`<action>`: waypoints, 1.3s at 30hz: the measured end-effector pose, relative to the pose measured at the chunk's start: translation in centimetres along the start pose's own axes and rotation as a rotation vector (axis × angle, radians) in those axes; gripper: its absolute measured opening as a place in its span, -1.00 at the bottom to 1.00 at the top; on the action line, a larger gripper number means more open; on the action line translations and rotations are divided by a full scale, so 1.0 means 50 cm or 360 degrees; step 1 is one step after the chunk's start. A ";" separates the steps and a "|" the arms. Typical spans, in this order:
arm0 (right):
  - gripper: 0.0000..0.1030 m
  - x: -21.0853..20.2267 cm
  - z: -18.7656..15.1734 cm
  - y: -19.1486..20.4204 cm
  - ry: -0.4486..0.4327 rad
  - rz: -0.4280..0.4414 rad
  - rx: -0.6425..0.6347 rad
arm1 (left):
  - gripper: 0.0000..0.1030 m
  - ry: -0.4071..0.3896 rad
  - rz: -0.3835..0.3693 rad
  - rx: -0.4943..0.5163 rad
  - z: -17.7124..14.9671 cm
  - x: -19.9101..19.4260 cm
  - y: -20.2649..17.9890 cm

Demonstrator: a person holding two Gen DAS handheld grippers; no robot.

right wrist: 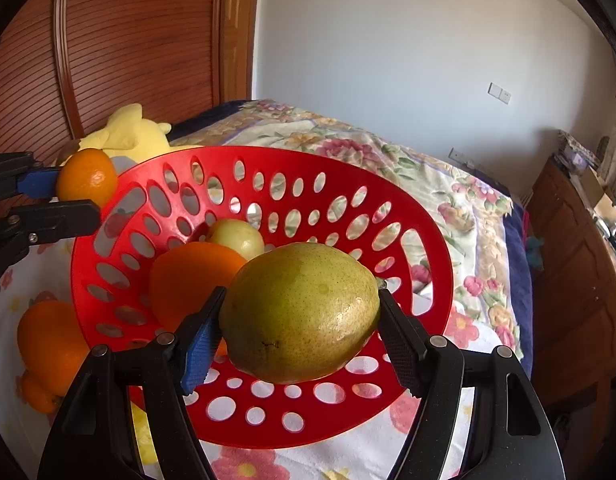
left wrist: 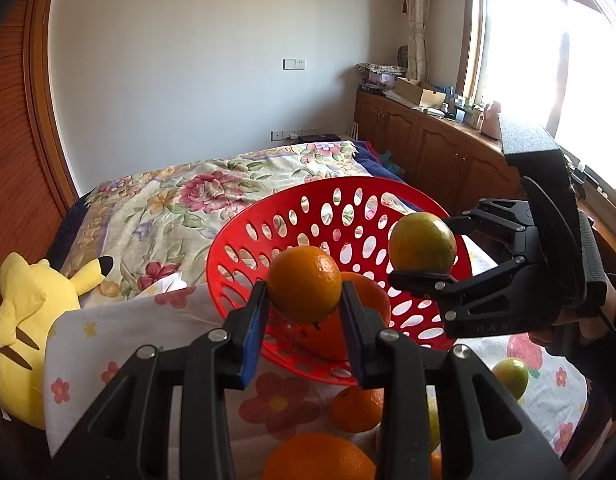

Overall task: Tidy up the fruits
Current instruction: 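Lift the small orange and yellow pear and carry both over the red basket, then open the left tool to drop the orange while the right tool releases the pear into the basket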

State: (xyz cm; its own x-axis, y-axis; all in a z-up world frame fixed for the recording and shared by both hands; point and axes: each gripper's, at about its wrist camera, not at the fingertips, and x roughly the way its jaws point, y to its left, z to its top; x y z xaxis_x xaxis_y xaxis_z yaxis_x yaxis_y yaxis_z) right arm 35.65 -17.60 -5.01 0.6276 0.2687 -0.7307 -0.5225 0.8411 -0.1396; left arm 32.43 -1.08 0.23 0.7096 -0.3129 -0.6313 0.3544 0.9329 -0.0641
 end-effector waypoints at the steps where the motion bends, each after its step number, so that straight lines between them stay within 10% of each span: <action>1: 0.45 0.002 -0.001 0.001 0.0004 0.0005 0.0001 | -0.36 0.0005 0.0001 0.0005 0.003 0.004 -0.002; 39: 0.51 -0.130 -0.070 -0.069 -0.0231 -0.0021 0.0221 | -0.28 0.0198 0.0005 0.0067 0.048 0.133 -0.089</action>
State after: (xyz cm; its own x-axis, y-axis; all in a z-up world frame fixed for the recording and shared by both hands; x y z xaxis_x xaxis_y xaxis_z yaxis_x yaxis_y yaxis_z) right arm 31.34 -23.92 -2.10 0.7159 0.3134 -0.6239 -0.4353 0.8990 -0.0478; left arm 37.02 -7.74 -1.81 0.6307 -0.2827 -0.7227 0.3792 0.9248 -0.0308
